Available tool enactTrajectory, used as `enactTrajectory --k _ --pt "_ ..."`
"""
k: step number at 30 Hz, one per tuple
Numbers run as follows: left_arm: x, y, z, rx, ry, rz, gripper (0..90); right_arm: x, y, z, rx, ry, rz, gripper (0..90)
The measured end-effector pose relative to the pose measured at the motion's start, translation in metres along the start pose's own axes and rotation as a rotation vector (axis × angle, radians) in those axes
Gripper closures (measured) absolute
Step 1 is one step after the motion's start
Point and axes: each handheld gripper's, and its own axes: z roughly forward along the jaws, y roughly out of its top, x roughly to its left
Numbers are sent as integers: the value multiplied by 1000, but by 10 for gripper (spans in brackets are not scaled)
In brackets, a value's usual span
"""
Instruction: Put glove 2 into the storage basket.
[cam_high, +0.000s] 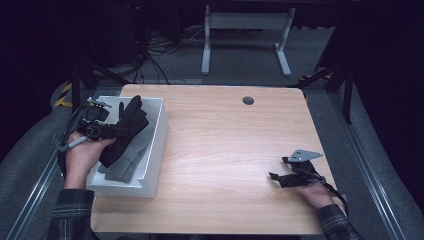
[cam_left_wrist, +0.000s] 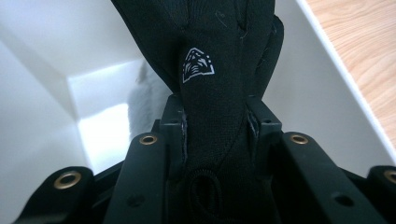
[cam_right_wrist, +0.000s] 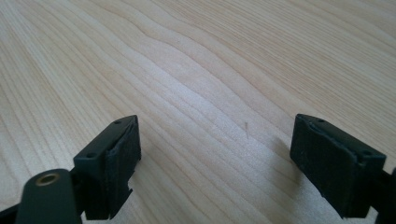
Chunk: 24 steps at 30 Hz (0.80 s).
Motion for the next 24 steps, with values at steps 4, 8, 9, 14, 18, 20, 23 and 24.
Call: enactTrajectory --k 4,8,9,14,18,20,23,24 --pt "7 -5 8 17 18 -20 667 0 0 0 0 0 0 170" --pt "13 -8 15 28 14 -35 665 0 0 0 0 0 0 170" --pt "14 -9 17 28 8 -39 665 0 0 0 0 0 -1 170" --pt "16 -12 28 27 -5 -47 655 0 0 0 -1 -1 -2 170" --pt "20 -15 41 51 -9 -50 595 0 0 0 -1 -1 -2 170" --pt "22 -17 46 48 5 -55 487 0 0 0 -1 -1 -2 170" --pt "25 -17 47 37 11 -50 354 0 0 0 -1 -1 -2 170" --pt "25 -17 46 23 16 -51 325 0 0 0 -1 -1 -2 170"
